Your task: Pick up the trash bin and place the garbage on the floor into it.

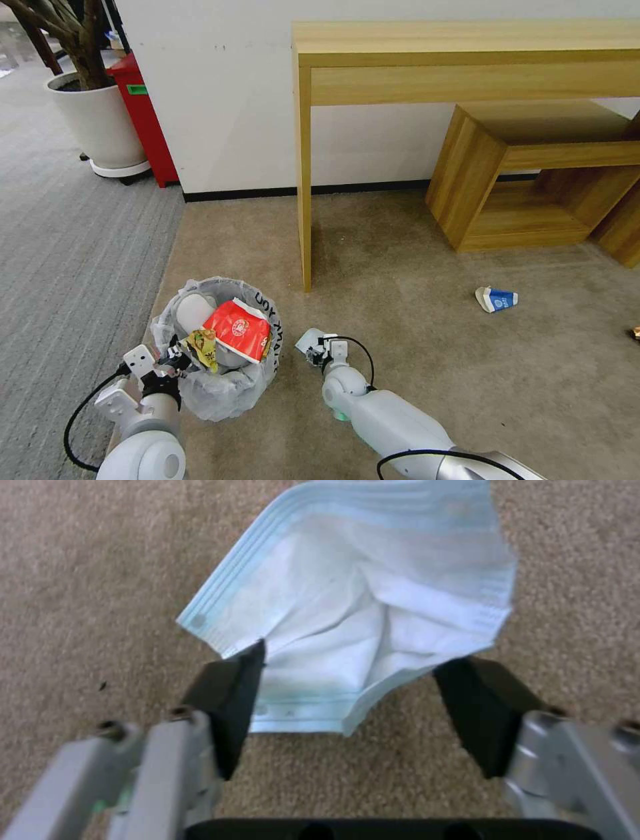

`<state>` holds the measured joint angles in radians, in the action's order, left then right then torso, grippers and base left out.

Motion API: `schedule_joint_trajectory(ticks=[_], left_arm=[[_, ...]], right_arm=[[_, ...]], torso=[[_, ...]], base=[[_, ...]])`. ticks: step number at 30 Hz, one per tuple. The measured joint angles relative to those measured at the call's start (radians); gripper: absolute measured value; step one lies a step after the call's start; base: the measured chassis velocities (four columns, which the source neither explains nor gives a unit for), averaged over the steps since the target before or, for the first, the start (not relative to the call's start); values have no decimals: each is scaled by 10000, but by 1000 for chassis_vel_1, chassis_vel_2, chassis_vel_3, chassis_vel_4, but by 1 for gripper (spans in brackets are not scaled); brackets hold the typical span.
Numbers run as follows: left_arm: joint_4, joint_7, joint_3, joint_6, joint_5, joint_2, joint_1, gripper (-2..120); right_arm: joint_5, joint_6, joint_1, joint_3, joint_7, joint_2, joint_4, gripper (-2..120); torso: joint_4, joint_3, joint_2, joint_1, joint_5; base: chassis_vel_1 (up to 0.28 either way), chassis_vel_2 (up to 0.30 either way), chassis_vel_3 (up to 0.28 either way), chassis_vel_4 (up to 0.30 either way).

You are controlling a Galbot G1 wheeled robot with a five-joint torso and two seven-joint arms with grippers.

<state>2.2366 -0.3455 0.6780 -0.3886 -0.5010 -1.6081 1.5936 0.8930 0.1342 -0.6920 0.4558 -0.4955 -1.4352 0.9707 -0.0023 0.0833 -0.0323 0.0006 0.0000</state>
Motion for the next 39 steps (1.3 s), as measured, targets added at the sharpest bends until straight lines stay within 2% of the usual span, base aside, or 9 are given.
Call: schedule_joint_trajectory(ticks=[6, 11, 14, 17, 24, 26, 27, 30, 39], left_arm=[[51, 27, -30, 46, -4, 0, 46, 1], [34, 41, -46, 84, 28, 0, 48, 1], [1, 44, -30, 86, 27, 0, 30, 1], [-51, 45, 20, 87, 18, 0, -10, 1], [-300, 26, 124, 90, -20, 0, -95, 1], [-470, 18, 130, 96, -21, 0, -158, 1], [-470, 18, 130, 96, -21, 0, -158, 1], [-634, 12, 87, 101, 22, -1, -206, 1], [-671, 9, 11, 100, 76, 0, -232, 1]], right_arm=[[-288, -160, 15, 83, 197, -40, -164, 36], [-374, -302, -17, 111, 319, 24, -168, 22], [-365, -492, -100, 116, 528, 237, 123, 7], [-252, -665, -222, 110, 742, 561, 662, 0], [228, -1601, -622, -125, 1559, 1533, 2597, 0], [181, -2484, -895, -447, 2321, 2269, 3684, 0], [181, -2484, -895, -447, 2321, 2269, 3684, 0], [136, -3227, -1034, -806, 2945, 3232, 4705, 0], [491, -4304, -797, -993, 4463, 4304, 6593, 0]], torso=[[0, 0, 0, 0, 0], [0, 0, 0, 0, 1], [0, 0, 0, 0, 0], [-1, 0, 0, 0, 1], [0, 0, 0, 0, 1], [1, -1, 0, 0, 1], [1, -1, 0, 0, 1], [-3, 0, 0, 0, -1], [0, 0, 0, 0, 1]], base=[[0, 0, 0, 0], [0, 0, 0, 0], [0, 0, 0, 0], [0, 0, 0, 0], [0, 0, 0, 0], [0, 0, 0, 0], [0, 0, 0, 0], [0, 0, 0, 0], [0, 0, 0, 0]])
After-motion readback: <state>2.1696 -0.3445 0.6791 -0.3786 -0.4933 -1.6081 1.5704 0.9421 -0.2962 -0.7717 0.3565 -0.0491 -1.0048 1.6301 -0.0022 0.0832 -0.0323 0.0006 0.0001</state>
